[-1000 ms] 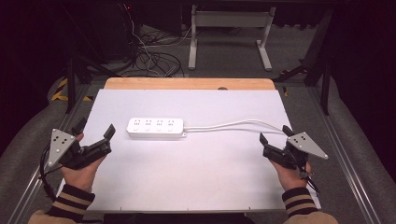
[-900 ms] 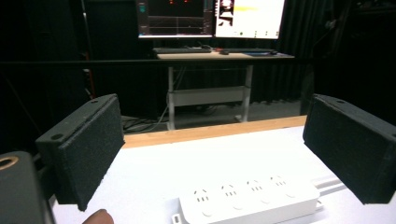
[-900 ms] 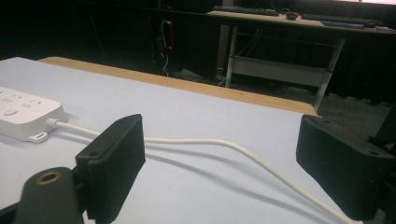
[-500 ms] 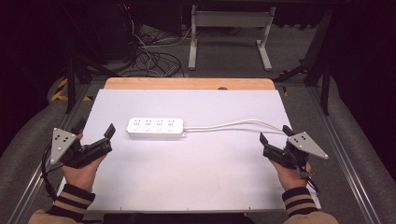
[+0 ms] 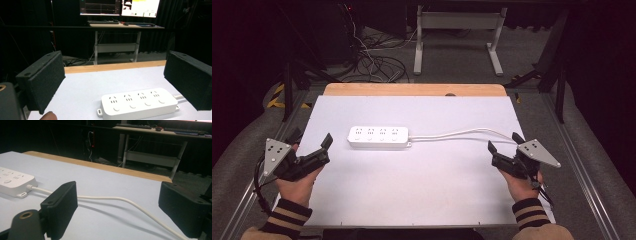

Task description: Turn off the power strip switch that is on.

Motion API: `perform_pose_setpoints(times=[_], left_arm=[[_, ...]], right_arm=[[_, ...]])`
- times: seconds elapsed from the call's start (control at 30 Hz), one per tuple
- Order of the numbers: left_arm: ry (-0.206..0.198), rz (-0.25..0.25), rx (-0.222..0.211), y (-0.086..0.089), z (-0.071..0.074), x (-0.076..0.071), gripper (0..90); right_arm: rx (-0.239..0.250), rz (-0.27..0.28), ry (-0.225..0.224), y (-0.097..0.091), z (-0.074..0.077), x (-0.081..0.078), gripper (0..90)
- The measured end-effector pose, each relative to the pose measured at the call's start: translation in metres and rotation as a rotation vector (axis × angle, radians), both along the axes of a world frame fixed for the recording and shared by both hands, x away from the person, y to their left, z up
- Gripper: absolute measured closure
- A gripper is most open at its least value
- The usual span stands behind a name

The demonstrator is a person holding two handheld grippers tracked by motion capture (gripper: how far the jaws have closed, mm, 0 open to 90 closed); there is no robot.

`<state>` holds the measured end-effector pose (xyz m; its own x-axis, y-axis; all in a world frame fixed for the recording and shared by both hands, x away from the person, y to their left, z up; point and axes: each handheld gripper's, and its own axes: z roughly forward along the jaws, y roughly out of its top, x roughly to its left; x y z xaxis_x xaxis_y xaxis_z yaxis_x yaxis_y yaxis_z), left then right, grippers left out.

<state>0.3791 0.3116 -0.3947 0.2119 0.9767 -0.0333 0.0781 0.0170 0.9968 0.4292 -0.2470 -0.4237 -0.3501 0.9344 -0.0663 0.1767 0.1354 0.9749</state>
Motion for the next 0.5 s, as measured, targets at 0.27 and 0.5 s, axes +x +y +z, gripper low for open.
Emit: perform_pose_setpoints(times=[0.27,0.5], left_arm=[[0.019,0.000,0.002,-0.0008,-0.0011,0.0015,4.0],[0.021,0.002,-0.001,0.0008,-0.0007,0.0002,4.3]], right_arm=[[-0.005,-0.001,0.003,0.0007,-0.0003,0.0005,15.8],[-0.009,0.010,0.003,0.0030,-0.0005,0.0016,15.8]])
